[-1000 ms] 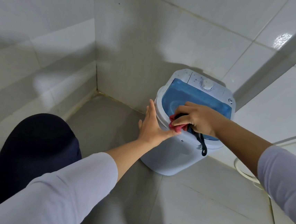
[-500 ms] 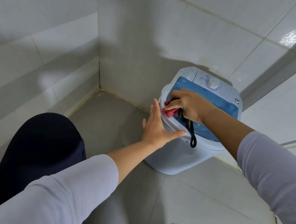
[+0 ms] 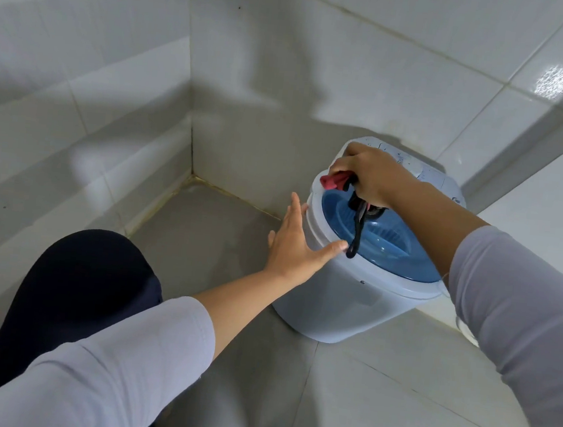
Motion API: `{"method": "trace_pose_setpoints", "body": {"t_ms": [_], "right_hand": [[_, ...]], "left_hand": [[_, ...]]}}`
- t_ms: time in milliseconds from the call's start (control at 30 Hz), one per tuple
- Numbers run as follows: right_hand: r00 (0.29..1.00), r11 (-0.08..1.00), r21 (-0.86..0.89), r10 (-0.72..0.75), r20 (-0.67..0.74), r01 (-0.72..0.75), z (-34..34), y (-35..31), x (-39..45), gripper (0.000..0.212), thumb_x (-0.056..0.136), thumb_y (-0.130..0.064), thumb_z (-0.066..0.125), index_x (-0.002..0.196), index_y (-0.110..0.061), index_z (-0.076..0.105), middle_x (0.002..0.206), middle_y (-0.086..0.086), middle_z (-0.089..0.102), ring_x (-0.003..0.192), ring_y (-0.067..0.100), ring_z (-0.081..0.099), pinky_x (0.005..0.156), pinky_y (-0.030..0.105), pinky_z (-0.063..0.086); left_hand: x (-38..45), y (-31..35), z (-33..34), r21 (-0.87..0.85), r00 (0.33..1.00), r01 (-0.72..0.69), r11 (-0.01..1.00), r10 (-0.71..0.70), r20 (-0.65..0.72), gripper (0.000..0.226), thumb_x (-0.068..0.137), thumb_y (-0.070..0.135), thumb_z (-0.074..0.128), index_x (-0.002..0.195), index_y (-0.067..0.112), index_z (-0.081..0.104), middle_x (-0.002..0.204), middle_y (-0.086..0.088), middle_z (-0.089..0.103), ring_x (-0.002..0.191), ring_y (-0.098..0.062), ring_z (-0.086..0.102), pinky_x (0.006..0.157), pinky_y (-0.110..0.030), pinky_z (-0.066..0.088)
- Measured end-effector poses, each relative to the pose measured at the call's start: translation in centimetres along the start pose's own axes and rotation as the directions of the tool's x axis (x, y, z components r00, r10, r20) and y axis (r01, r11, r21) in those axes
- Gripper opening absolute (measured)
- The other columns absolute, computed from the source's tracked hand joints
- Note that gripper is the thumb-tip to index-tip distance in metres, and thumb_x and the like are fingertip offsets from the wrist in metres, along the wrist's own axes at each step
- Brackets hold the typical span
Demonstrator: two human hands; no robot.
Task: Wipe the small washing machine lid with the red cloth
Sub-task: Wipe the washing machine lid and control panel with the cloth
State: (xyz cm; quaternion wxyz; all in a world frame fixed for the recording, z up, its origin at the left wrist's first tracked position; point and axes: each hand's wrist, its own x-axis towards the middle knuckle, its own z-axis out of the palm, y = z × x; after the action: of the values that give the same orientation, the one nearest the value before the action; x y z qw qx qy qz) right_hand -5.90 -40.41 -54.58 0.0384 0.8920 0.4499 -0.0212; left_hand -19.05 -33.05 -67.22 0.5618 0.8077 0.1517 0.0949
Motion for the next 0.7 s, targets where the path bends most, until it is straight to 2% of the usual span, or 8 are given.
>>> {"method": "trace_pose_setpoints", "body": {"t_ms": [100, 200, 267, 333, 433, 500, 600, 700], "right_hand": [[0.999, 1.0, 0.022, 0.007, -0.04, -0.006, -0.6, 0.4, -0.1, 0.049, 0.076, 0.014, 0.049, 0.113, -0.015, 0.062, 0.113, 0.013, 0.053, 0.101, 0.034, 0.054, 0.083, 0.042, 0.046], [0.998, 0.998, 0.029, -0.053, -0.03, 0.054, -0.1, -0.6, -0.1, 0.046, 0.076, 0.014, 0.048, 0.11, -0.013, 0.062, 0.111, 0.014, 0.053, 0.096, 0.034, 0.054, 0.079, 0.041, 0.045], [0.994, 0.994, 0.036, -0.103, 0.027, 0.102, 0.9, -1.1, -0.2, 0.045, 0.077, 0.011, 0.049, 0.11, -0.014, 0.064, 0.113, 0.013, 0.053, 0.101, 0.033, 0.054, 0.082, 0.04, 0.046], [0.99, 0.992, 0.046, -0.119, 0.081, 0.116, 1.8, -1.2, -0.6, 0.044, 0.078, 0.003, 0.053, 0.114, -0.019, 0.064, 0.118, 0.009, 0.052, 0.108, 0.029, 0.052, 0.087, 0.036, 0.046], [0.993, 0.991, 0.114, -0.081, 0.088, 0.07, 2.2, -0.9, -1.5, 0.04, 0.08, -0.021, 0.062, 0.119, -0.026, 0.062, 0.126, 0.001, 0.051, 0.116, 0.021, 0.048, 0.095, 0.031, 0.042], [0.994, 0.989, 0.132, -0.074, 0.084, 0.063, 2.4, -0.6, -2.0, 0.036, 0.085, -0.031, 0.061, 0.121, -0.027, 0.062, 0.132, -0.001, 0.05, 0.12, 0.02, 0.047, 0.101, 0.033, 0.04], [0.995, 0.991, 0.106, -0.084, 0.044, 0.079, 3.1, -0.5, -1.9, 0.031, 0.091, -0.023, 0.055, 0.12, -0.024, 0.065, 0.134, 0.003, 0.051, 0.119, 0.026, 0.048, 0.103, 0.038, 0.039], [0.995, 0.991, 0.093, -0.095, 0.009, 0.094, 3.5, -0.5, -1.1, 0.03, 0.091, -0.012, 0.055, 0.118, -0.019, 0.068, 0.128, 0.009, 0.056, 0.115, 0.03, 0.05, 0.099, 0.036, 0.04]], "left_hand": [[1.4, 0.0, -1.3, 0.001, 1.0, -0.001, 1.0, 0.001, -0.013, 0.117, 0.073, 0.061, 0.067, 0.151, 0.024, -0.012, 0.157, 0.013, 0.024, 0.146, -0.018, 0.023, 0.118, -0.055, 0.019], [2.8, 0.0, -2.1, 0.036, 0.998, 0.013, 0.999, -0.015, 0.066, 0.123, 0.07, 0.06, 0.071, 0.151, 0.024, -0.014, 0.16, 0.011, 0.016, 0.148, -0.019, 0.017, 0.117, -0.054, 0.019], [3.6, -0.1, -2.6, 0.048, 0.991, 0.039, 0.998, -0.044, 0.128, 0.13, 0.065, 0.06, 0.075, 0.151, 0.023, -0.015, 0.162, 0.009, 0.011, 0.149, -0.02, 0.012, 0.117, -0.055, 0.02], [4.3, -0.2, -3.0, 0.067, 0.98, 0.08, 0.994, -0.091, 0.176, 0.136, 0.059, 0.063, 0.077, 0.15, 0.024, -0.016, 0.163, 0.003, 0.006, 0.15, -0.022, 0.01, 0.117, -0.055, 0.019], [4.8, -0.2, -3.2, 0.096, 0.964, 0.111, 0.989, -0.131, 0.232, 0.14, 0.055, 0.065, 0.078, 0.15, 0.025, -0.017, 0.163, -0.003, 0.004, 0.15, -0.024, 0.01, 0.118, -0.054, 0.019], [5.0, -0.2, -3.2, 0.106, 0.953, 0.119, 0.987, -0.143, 0.265, 0.139, 0.056, 0.065, 0.077, 0.15, 0.025, -0.016, 0.163, -0.004, 0.005, 0.149, -0.025, 0.01, 0.118, -0.053, 0.02], [5.1, -0.4, -3.3, 0.119, 0.939, 0.135, 0.984, -0.165, 0.302, 0.135, 0.057, 0.066, 0.076, 0.151, 0.025, -0.014, 0.163, -0.005, 0.007, 0.149, -0.025, 0.013, 0.118, -0.049, 0.023], [5.1, -0.3, -3.4, 0.124, 0.928, 0.14, 0.982, -0.174, 0.329, 0.134, 0.058, 0.067, 0.075, 0.151, 0.025, -0.012, 0.162, -0.004, 0.009, 0.148, -0.025, 0.015, 0.118, -0.045, 0.025]]}}
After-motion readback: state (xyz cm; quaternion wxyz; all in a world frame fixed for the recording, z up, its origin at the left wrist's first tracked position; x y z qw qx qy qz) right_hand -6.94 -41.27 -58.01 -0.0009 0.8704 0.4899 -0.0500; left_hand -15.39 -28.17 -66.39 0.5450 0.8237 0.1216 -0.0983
